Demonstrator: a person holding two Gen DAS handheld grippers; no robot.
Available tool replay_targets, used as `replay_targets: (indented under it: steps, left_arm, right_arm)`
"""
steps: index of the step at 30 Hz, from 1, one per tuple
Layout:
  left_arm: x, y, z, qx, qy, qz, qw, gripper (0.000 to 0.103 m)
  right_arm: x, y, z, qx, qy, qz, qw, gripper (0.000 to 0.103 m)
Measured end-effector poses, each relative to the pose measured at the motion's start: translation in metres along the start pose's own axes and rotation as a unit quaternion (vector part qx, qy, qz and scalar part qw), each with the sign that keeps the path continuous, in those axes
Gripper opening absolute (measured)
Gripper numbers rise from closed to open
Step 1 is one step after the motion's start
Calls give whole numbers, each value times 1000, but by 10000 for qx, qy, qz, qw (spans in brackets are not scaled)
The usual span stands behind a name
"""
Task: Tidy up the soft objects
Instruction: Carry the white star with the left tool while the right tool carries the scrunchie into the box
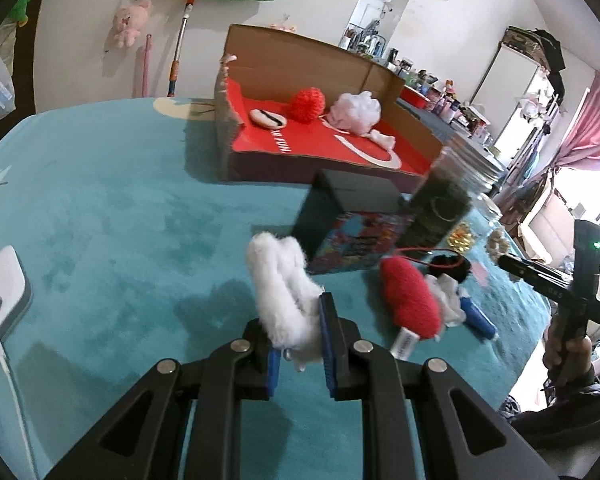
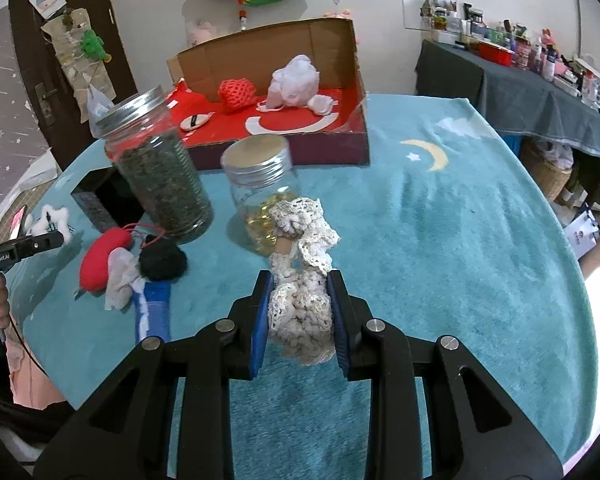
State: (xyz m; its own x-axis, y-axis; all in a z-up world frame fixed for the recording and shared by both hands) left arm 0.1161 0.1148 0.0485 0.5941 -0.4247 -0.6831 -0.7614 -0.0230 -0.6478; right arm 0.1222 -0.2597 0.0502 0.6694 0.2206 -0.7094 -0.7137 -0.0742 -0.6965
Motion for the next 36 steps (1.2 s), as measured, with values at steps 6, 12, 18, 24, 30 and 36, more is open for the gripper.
replay_targets:
  steps: [6, 12, 18, 24, 30, 36]
  left_arm:
    - [5, -18, 11, 154, 25, -19, 9999, 18]
    - [13, -39, 14, 477, 90, -58, 9988, 18]
    - [26, -56, 20, 630, 107, 34, 9979, 18]
    - [32, -68, 18, 808, 230, 48, 9964, 18]
    - [34, -84, 16, 895, 387, -13, 9952, 18]
    - [34, -106, 7, 1071, 492, -94, 9930, 18]
  right_arm:
    - [2, -9, -12, 39, 65, -40, 10000, 26]
    - [11, -20, -24, -3, 62, -20, 10000, 26]
    - [24, -35, -33, -107, 57, -4, 9999, 26]
    - [34, -50, -36, -283, -7, -26, 9996, 26]
    - [41, -64, -36, -436, -188, -37, 9989, 26]
    - [44, -84, -32, -561, -357, -102, 9977, 26]
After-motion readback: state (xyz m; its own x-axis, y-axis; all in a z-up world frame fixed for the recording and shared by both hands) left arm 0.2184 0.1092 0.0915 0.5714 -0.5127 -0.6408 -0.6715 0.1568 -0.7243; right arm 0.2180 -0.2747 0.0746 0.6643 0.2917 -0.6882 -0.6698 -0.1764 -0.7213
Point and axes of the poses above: each gripper's, at about its wrist camera, not at the fingertips, and x roughly the way its jaws point, z to its left, y to its underside, the point moved 1 cm from there along x, roughly the way its jaws point, and after that the axes turned 3 degrees about y, right-handed, at the moved point
